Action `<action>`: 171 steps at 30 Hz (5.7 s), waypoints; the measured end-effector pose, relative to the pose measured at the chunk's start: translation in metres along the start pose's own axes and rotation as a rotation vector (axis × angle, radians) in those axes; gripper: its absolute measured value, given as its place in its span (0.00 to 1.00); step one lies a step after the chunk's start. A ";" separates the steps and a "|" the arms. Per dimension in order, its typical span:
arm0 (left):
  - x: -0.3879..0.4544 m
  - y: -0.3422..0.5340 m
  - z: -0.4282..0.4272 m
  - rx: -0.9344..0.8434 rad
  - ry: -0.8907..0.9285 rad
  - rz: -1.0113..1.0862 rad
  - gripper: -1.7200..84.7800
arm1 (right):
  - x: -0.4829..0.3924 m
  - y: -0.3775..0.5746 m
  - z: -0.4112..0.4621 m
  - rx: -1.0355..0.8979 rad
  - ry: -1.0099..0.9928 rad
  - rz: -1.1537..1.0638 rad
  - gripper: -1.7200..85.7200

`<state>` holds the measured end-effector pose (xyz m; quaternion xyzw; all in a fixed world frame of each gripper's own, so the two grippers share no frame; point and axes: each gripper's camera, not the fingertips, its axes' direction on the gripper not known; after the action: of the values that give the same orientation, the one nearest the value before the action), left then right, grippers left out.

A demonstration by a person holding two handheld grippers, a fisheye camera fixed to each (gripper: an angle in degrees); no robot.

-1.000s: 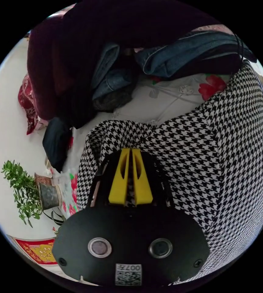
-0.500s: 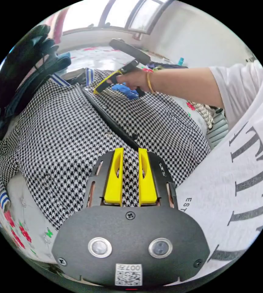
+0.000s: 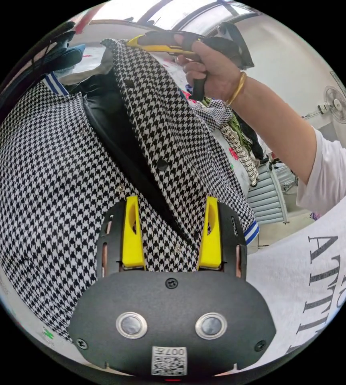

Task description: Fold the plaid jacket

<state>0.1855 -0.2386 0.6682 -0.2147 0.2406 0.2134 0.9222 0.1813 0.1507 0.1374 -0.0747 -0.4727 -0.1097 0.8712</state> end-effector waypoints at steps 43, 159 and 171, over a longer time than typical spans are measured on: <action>-0.117 0.053 -0.079 -0.138 0.527 -0.076 0.02 | 0.060 -0.096 0.189 -0.310 0.100 0.217 0.02; -0.079 0.029 -0.252 0.414 0.580 0.051 0.23 | -0.176 -0.038 -0.124 -0.027 -0.060 0.397 0.06; -0.157 0.134 -0.220 0.228 -0.147 -0.417 0.19 | 0.027 -0.121 -0.104 0.021 -0.023 0.609 0.11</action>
<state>-0.0836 -0.2842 0.5390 -0.1379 0.1459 0.0049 0.9796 0.2477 0.0062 0.1068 -0.2051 -0.4394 0.1624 0.8593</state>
